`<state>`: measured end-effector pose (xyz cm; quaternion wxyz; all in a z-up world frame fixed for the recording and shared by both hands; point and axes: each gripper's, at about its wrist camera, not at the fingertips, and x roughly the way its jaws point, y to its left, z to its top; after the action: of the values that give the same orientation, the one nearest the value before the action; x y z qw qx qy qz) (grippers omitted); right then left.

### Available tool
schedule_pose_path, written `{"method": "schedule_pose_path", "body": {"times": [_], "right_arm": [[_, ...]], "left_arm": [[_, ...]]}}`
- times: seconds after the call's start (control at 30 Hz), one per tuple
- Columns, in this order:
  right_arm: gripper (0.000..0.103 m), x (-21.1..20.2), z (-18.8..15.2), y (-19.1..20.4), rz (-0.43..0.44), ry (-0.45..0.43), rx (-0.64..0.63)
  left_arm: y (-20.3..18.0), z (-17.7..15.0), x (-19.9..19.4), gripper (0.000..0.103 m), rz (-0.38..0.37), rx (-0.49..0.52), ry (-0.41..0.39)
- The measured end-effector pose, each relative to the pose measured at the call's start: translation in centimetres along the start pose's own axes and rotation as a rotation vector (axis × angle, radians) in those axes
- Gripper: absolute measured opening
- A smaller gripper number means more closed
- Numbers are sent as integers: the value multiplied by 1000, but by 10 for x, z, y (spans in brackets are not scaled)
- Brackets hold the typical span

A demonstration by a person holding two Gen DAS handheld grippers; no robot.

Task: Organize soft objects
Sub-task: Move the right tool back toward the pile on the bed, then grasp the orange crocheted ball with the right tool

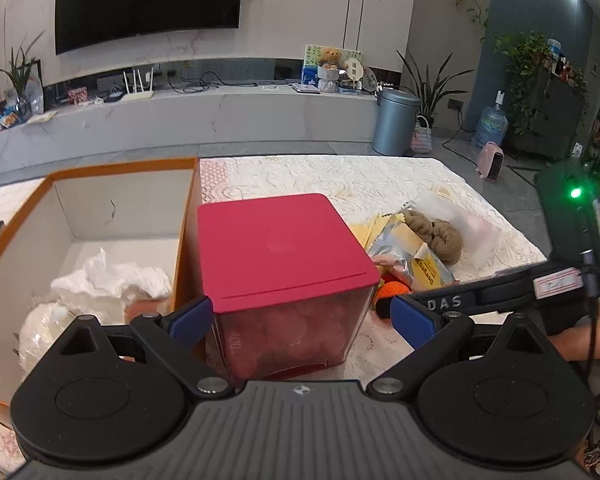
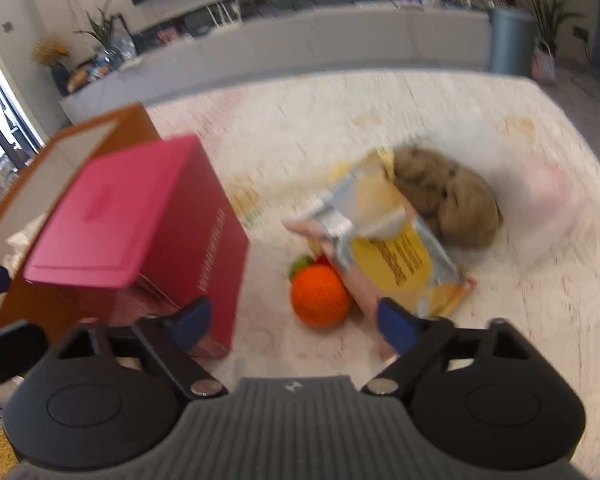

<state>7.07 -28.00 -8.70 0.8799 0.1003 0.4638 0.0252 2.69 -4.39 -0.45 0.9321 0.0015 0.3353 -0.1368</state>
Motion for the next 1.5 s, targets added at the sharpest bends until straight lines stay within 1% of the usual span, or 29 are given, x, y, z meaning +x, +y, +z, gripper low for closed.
{"method": "schedule_pose_path", "body": {"times": [0.07,0.13,0.17,0.3,0.37,0.43,0.57,0.6,0.63,0.67,0.73,0.87,0.97,1.07,1.13,1.17,1.23,1.33,1.5], "right_arm": [[77,7,-2,-5,11,25,34],[65,14,-2,-9,15,42,60],[64,17,-2,-9,10,46,63],[64,34,2,-8,-2,56,86],[64,45,3,-7,-26,66,95],[64,52,5,-5,-46,70,85],[62,58,7,-13,-39,12,137],[58,59,7,-13,-45,6,127],[50,59,7,-10,-62,3,102],[46,59,5,-8,-88,1,74],[44,58,4,-5,-95,1,53],[43,52,4,-5,-96,26,43],[43,50,1,-4,-86,54,24],[42,43,-3,-2,-39,90,9],[42,40,-7,-5,2,125,36],[42,39,-9,-6,6,133,36],[42,37,-11,-5,5,149,23],[44,38,-13,0,-1,137,1],[46,45,-11,14,-58,108,-87]], "left_arm": [[5,1,3,103,-28,-34,14],[8,1,7,103,-56,-60,27],[10,0,8,103,-67,-69,30],[13,-3,14,103,-70,-76,53],[14,-6,17,103,-67,-87,63],[12,-7,15,103,-67,-73,60],[10,-8,16,103,-75,-76,72],[9,-8,16,103,-72,-75,74],[9,-9,16,103,-69,-74,74],[10,-9,15,103,-68,-74,74],[10,-8,13,103,-63,-75,72],[6,-10,12,103,-32,-57,71],[2,-12,10,103,-4,-25,72],[1,-14,3,103,9,-17,66],[1,-13,-2,103,23,-14,60],[2,-12,-5,103,28,-11,54],[4,-11,-10,103,33,-10,38],[10,-9,-12,103,20,-23,34],[9,-8,-8,103,22,-17,40]]}}
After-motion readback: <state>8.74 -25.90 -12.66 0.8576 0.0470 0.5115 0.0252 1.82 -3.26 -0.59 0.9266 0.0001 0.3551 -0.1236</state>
